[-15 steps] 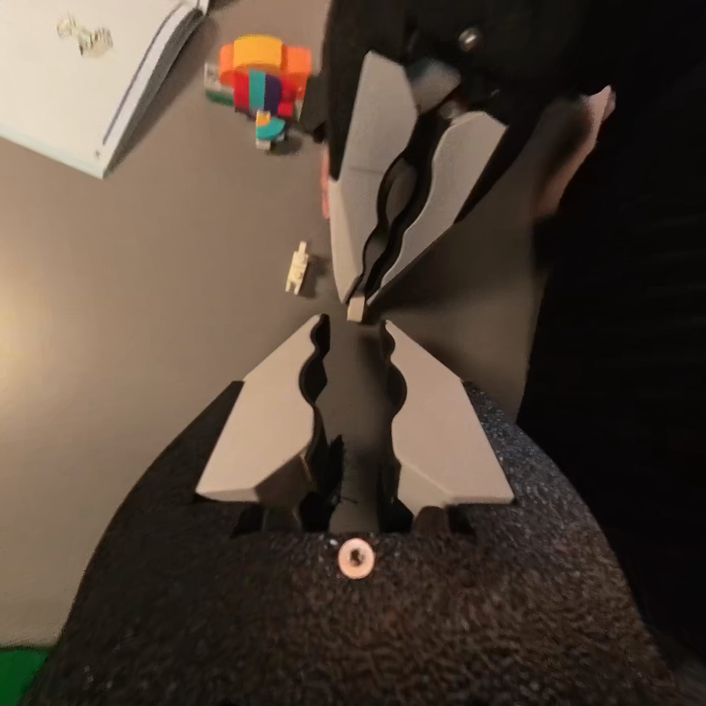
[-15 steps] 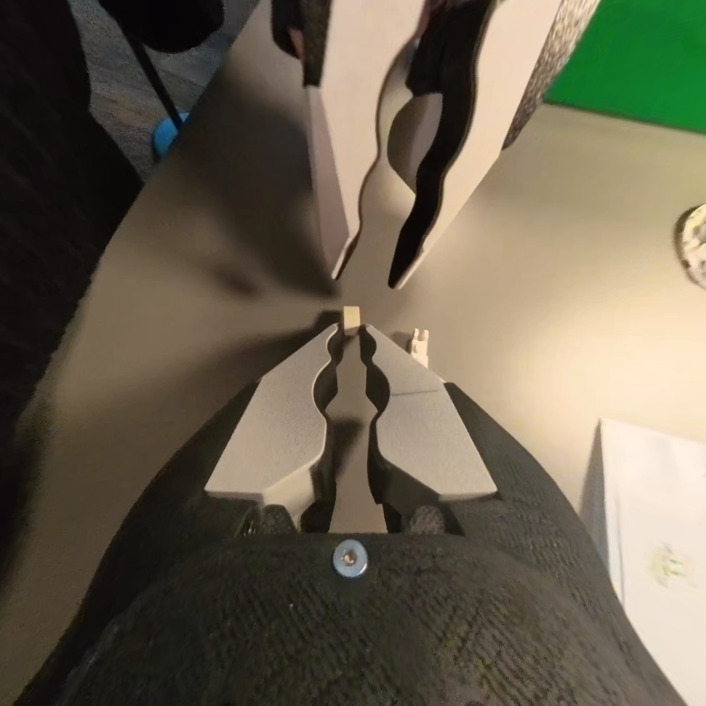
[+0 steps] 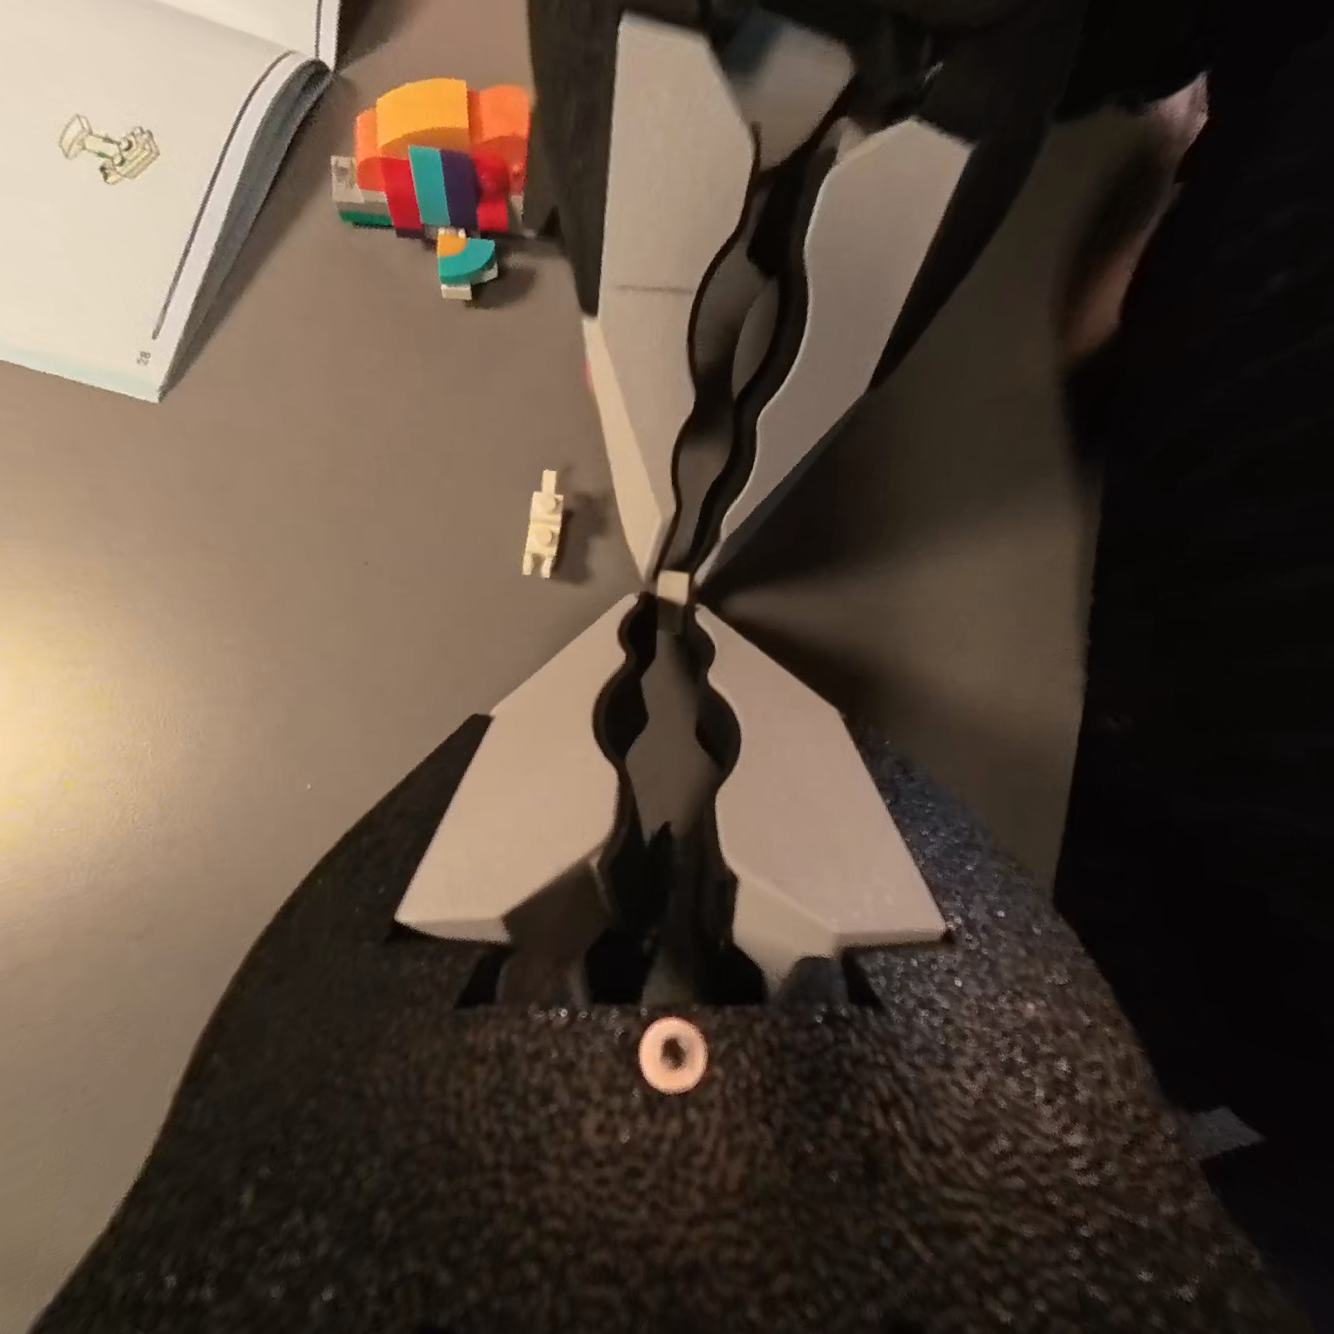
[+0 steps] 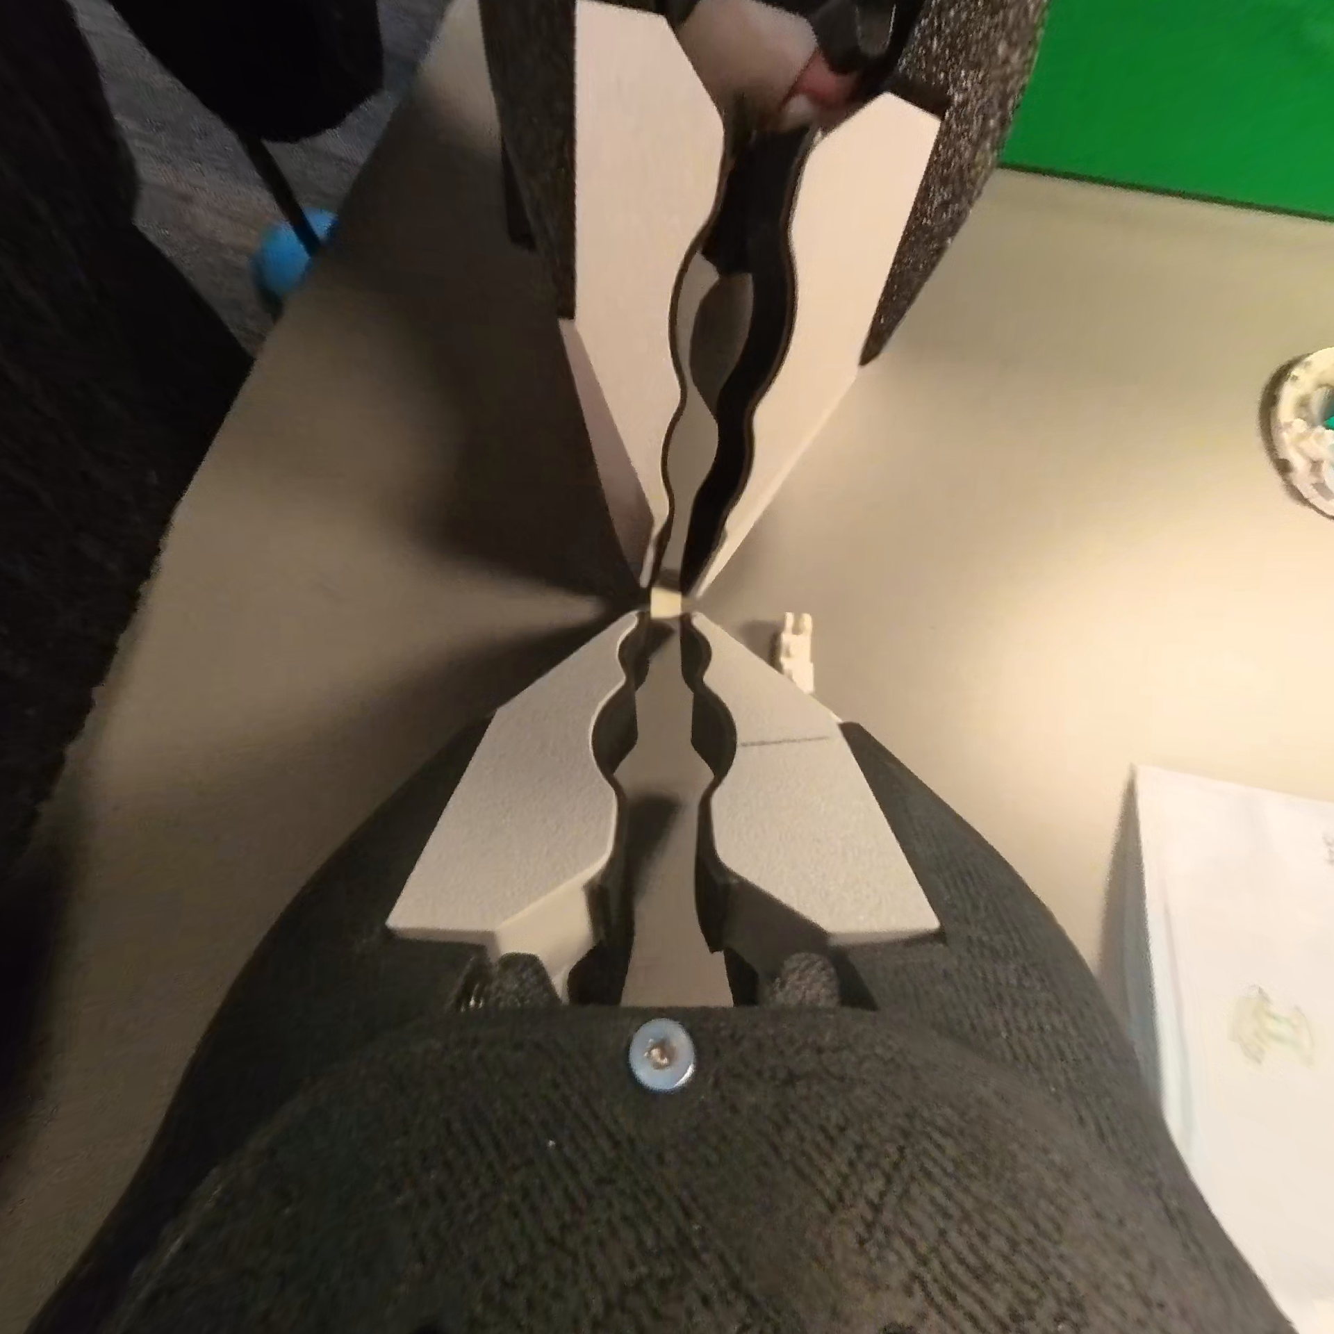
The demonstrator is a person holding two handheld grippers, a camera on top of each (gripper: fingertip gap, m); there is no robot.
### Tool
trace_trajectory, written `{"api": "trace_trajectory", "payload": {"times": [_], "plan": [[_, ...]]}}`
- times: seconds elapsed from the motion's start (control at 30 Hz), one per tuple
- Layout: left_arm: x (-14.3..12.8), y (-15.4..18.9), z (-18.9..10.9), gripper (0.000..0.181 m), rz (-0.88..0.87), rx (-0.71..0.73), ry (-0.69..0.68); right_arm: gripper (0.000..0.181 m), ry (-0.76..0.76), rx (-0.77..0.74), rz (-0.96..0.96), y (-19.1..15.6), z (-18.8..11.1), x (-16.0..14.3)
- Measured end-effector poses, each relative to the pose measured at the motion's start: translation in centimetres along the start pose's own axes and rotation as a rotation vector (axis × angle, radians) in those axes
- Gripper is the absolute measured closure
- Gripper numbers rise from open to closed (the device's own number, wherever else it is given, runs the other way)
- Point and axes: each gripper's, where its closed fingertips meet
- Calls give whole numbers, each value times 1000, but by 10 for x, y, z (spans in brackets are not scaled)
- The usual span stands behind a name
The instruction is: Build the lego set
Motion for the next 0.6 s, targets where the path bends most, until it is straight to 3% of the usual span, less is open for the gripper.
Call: {"api": "trace_trajectory", "payload": {"times": [0.13, 0.3, 0.6], "plan": [[4, -18, -12, 176, 14, 83, 21, 165, 29, -135, 43, 26, -19, 0], [15, -31, -14, 176, 40, 97, 27, 154, -18, -123, 63, 37, -17, -18], [21, -32, -7, 176, 78, 39, 1, 173, -5, -85, 77, 39, -9, -19]]}}
Point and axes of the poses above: each gripper's, where its closed fingertips meet, z out along the fingers, x out of its top, y = z × x across the jaws, and after that the axes turned 5 degrees about -x, right-handed
